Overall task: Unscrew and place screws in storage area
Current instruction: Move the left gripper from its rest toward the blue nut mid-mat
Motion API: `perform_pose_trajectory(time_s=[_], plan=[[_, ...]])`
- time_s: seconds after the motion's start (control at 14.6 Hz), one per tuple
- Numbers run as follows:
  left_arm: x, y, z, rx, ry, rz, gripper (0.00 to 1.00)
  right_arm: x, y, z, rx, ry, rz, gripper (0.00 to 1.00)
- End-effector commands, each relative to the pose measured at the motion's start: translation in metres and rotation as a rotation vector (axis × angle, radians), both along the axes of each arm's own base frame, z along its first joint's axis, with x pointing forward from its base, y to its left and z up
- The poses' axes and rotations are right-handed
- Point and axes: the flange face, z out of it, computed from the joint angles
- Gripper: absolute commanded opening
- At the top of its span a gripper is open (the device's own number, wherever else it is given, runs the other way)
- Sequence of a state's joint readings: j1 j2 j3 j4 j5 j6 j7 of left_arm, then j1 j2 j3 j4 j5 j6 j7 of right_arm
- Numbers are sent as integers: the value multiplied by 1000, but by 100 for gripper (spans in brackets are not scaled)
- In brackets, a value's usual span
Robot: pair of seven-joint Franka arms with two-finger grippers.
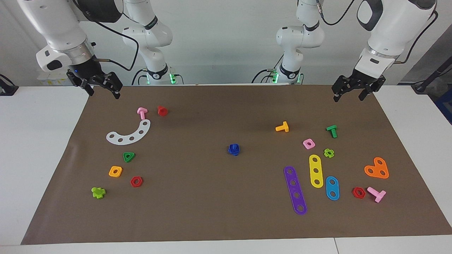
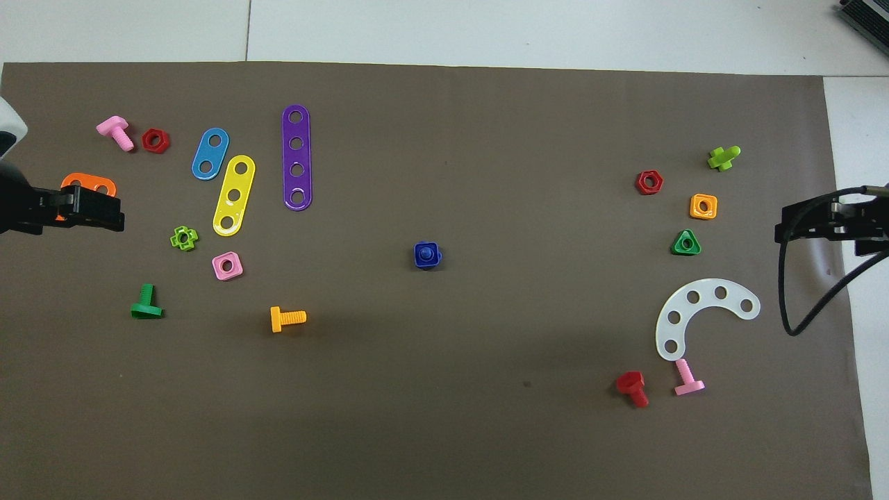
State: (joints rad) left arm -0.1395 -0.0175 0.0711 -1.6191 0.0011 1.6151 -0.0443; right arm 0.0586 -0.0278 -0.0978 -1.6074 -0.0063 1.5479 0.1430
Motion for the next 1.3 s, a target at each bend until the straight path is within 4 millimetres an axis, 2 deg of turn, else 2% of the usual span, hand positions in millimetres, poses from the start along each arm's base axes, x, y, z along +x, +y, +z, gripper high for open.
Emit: perform_pose_trajectory(time_s=[0.0, 0.21, 0.48, 0.62, 0.75, 0.96, 1.23], plan=[[-2, 1, 0, -13, -13, -12, 100, -4, 0, 3, 23, -7, 16, 100], [-4, -5, -3, -12, -10, -18, 100, -4, -1, 3, 23, -7, 15, 100], [-18, -15, -21, -12, 24, -38, 100, -4, -1, 3, 23, -7, 15, 100], [-30, -43, -34, -11, 24, -84, 100, -4, 0, 3, 23, -7, 16, 100], [-33, -61, -42, -14, 2, -38, 100, -4, -1, 3, 23, -7, 15, 100], [-38, -120, -54, -18, -5, -38, 100, -4, -1, 3, 23, -7, 15, 100], [-27, -219, -102, -37, -28, 19, 99, -4, -1, 3, 23, -7, 15, 100]])
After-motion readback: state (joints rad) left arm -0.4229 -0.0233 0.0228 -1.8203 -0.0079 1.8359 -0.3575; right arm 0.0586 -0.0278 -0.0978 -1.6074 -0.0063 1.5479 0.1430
